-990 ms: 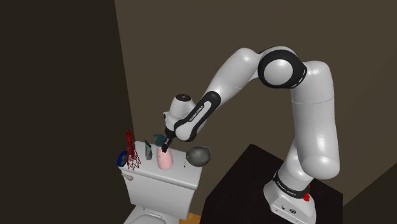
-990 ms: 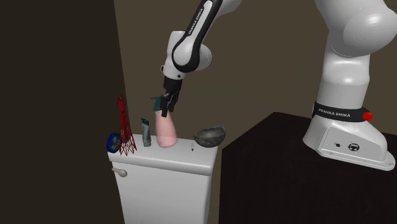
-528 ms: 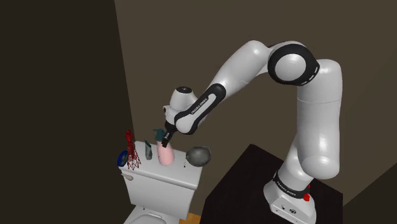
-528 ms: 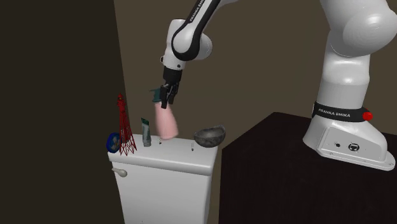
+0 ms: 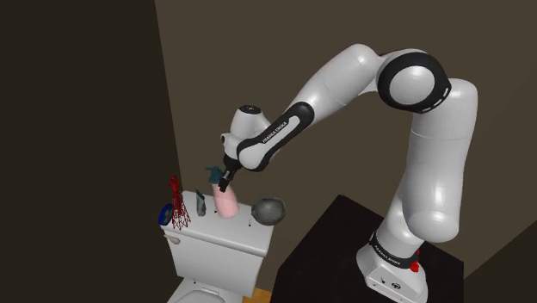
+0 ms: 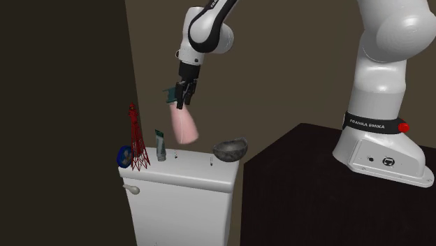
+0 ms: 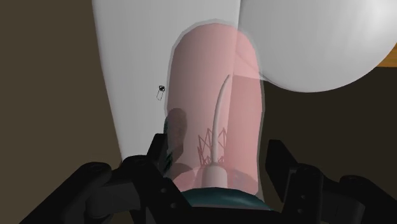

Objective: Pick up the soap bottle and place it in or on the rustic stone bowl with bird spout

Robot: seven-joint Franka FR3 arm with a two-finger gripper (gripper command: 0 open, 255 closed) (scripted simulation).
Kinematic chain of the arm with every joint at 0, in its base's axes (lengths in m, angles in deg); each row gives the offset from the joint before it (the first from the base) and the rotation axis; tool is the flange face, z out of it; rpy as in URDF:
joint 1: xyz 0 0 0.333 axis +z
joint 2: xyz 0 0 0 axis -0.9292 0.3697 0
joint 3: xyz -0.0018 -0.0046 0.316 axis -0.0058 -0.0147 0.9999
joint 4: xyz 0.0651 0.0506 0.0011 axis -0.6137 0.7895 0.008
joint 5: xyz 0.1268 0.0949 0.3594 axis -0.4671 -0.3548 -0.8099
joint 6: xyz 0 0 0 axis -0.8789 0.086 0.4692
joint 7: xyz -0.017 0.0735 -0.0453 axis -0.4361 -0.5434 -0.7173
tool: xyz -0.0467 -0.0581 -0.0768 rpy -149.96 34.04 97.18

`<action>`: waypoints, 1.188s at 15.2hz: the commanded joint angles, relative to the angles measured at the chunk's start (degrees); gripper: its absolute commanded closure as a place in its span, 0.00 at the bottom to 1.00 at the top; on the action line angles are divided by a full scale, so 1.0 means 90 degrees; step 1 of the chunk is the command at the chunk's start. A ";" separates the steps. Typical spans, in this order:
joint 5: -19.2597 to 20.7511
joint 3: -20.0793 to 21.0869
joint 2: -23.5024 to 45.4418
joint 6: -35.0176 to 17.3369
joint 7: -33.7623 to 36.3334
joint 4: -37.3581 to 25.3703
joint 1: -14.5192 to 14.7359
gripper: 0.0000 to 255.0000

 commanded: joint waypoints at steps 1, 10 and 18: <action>-0.0004 0.0003 -0.0135 0.0167 0.0005 -0.0033 -0.0002 1.00; -0.0338 -0.0035 -0.1135 0.0430 -0.0647 0.0726 -0.0366 1.00; -0.0861 -0.0480 -0.2500 0.0598 -0.2049 0.2014 -0.0904 1.00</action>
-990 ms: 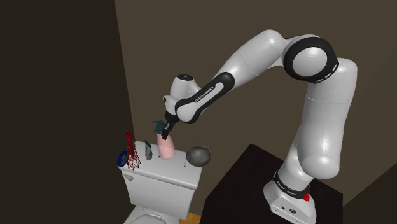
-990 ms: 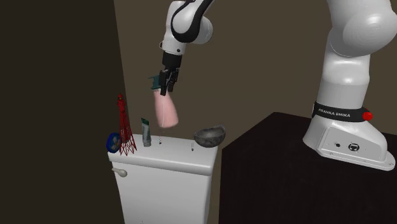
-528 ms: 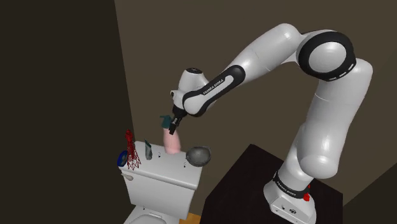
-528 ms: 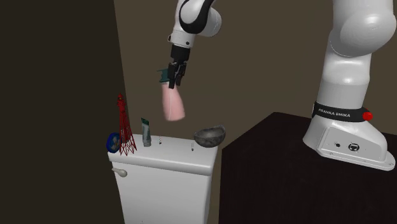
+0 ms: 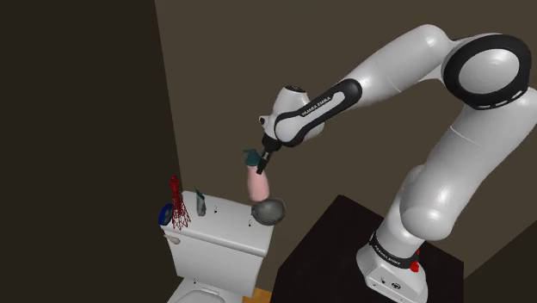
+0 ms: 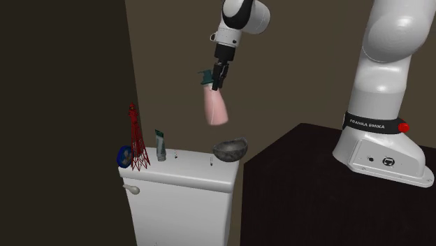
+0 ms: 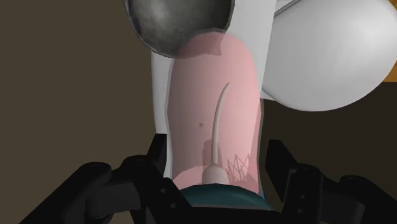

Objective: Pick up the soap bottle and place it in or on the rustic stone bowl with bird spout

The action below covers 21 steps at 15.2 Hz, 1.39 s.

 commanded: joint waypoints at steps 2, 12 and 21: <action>-0.0099 -0.0258 -0.0473 0.0113 -0.0523 0.0399 -0.0181 1.00; -0.0334 -0.0692 -0.0604 -0.0247 -0.1358 0.0960 -0.0340 1.00; -0.1069 -0.0760 0.0215 -0.1127 -0.1978 0.1054 -0.0124 1.00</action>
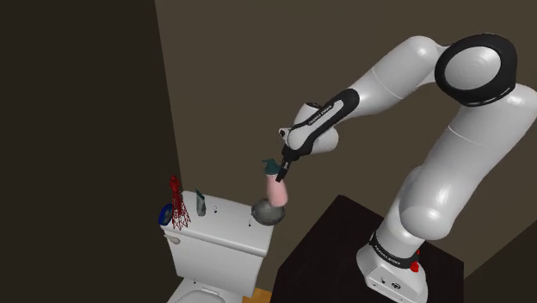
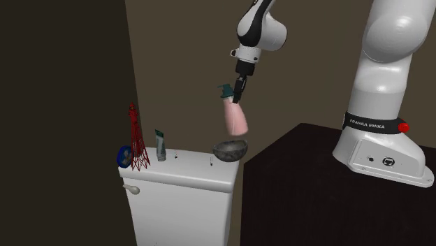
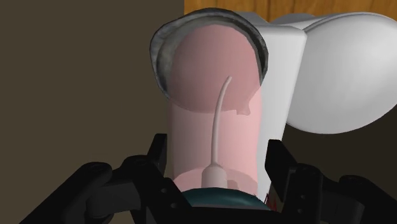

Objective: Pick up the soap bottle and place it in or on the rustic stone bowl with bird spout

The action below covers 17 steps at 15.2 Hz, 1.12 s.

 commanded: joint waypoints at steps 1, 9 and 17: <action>-0.0222 0.0005 0.0185 -0.0191 -0.0172 0.0006 0.0049 1.00; -0.1117 0.0143 0.0792 -0.0692 -0.0908 -0.0062 0.0088 1.00; -0.1118 0.0145 0.0792 -0.0692 -0.0909 -0.0061 0.0087 0.00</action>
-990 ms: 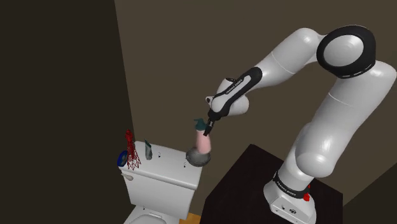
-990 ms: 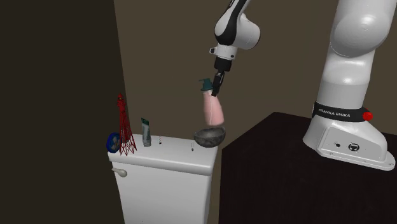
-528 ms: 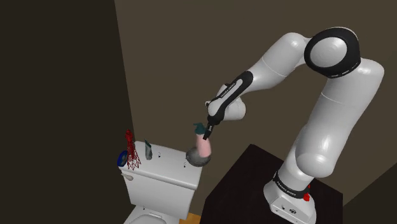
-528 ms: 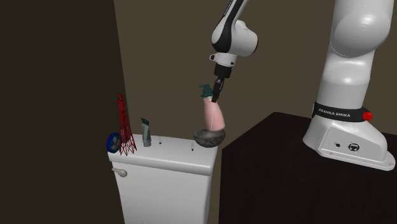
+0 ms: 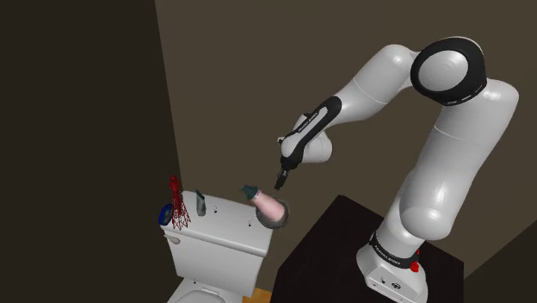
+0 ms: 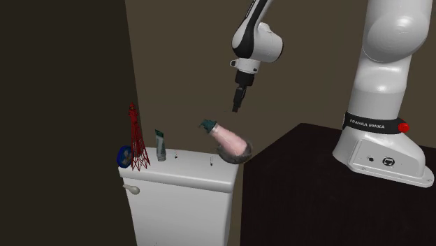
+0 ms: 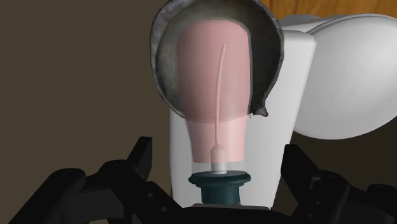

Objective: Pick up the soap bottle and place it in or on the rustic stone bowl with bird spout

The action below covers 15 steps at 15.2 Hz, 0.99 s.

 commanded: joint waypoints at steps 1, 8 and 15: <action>0.0000 0.0000 0.0000 0.0000 0.0000 0.0000 0.0000 0.00; 0.1283 -0.0221 -0.1108 0.0801 0.0967 0.0258 -0.0119 0.00; 0.1282 -0.0216 -0.1108 0.0801 0.0966 0.0258 -0.0124 0.00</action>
